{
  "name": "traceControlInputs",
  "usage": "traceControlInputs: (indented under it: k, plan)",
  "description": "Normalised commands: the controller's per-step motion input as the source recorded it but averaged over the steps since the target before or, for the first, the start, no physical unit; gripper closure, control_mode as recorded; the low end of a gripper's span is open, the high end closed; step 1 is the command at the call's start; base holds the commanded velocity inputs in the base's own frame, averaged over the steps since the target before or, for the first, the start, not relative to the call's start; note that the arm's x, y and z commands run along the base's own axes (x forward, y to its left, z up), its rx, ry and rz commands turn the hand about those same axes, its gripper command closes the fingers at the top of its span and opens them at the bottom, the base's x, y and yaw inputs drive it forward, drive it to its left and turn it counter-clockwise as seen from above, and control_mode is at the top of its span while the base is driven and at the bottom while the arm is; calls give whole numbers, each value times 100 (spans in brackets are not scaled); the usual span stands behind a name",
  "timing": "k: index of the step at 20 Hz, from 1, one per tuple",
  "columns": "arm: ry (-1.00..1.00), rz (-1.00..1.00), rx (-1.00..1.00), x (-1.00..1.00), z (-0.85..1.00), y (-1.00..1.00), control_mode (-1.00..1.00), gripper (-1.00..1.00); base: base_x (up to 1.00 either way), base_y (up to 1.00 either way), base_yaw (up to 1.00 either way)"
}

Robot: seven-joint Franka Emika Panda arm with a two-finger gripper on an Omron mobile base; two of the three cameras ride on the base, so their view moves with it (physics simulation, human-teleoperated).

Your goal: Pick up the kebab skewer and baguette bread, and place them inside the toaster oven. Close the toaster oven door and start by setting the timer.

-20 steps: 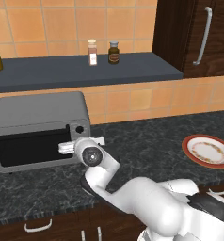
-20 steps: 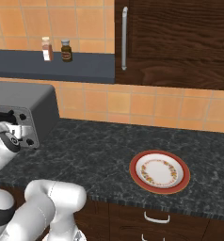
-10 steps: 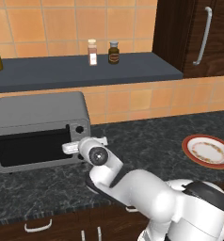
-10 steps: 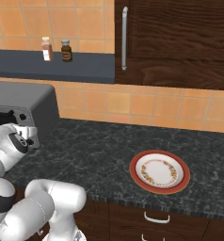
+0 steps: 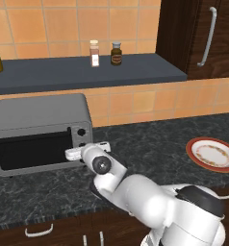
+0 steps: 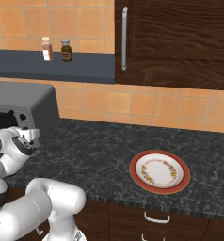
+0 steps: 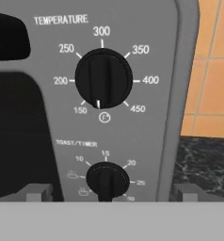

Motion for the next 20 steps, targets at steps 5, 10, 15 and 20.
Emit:
traceControlInputs:
  k: [5, 10, 15, 20]
  plan:
    - [0, -4, 0, 0, -1, 0, -100, -100, 0, 0, 0]
    - [0, -6, 0, 1, 0, 6, -100, -100, 0, 0, 0]
    - [0, -2, 0, 0, 0, 10, -100, -100, 0, 0, 0]
    - [0, 0, 0, 5, 0, 0, -100, -100, 0, 0, 0]
